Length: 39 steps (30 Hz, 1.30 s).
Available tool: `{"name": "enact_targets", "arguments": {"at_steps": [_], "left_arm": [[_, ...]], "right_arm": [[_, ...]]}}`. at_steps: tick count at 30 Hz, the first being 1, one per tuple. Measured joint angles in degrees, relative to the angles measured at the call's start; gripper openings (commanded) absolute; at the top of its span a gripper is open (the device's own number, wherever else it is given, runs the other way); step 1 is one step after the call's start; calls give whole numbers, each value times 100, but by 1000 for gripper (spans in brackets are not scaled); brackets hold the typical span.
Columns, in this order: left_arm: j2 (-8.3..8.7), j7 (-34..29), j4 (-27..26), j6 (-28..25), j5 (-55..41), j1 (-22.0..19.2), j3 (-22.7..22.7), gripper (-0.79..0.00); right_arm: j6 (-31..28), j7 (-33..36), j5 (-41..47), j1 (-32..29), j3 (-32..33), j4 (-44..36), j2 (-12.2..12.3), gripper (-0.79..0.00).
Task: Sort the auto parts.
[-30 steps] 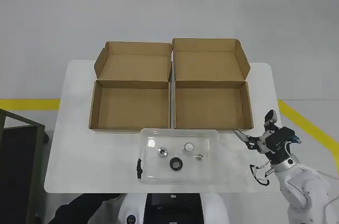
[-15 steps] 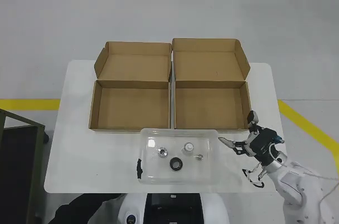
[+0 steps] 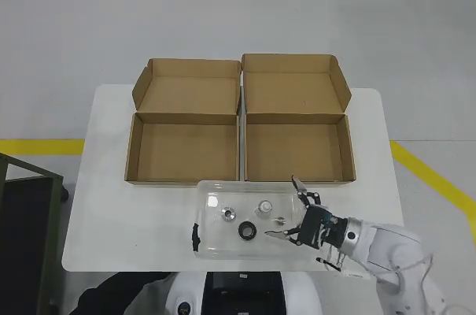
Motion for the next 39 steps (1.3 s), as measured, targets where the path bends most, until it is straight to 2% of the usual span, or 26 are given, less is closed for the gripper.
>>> {"name": "enact_targets", "arguments": {"at_steps": [14,18,19,21,22,24,28,31,36,39], "left_arm": [[0,0,0,0,0,0,0,0],[0,0,0,0,0,0,0,0],[0,0,0,0,0,0,0,0],[0,0,0,0,0,0,0,0],[0,0,0,0,0,0,0,0],[0,0,0,0,0,0,0,0],[0,0,0,0,0,0,0,0],[0,0,0,0,0,0,0,0],[0,0,0,0,0,0,0,0],[0,0,0,0,0,0,0,0]], "right_arm": [[92,621,-421,255,-543,238,86,0],[101,739,-402,334,-642,358,107,-99],[105,760,-399,358,-667,399,111,-163],[133,809,-383,418,-728,511,119,-203],[150,834,-375,445,-755,555,121,-219],[196,903,-356,503,-812,647,127,-179],[239,1042,-308,610,-902,785,141,-182],[307,1121,-270,678,-953,864,151,-225],[444,1205,-208,773,-1024,1000,167,-391],[503,1227,-164,820,-1045,1066,179,-434]]}}
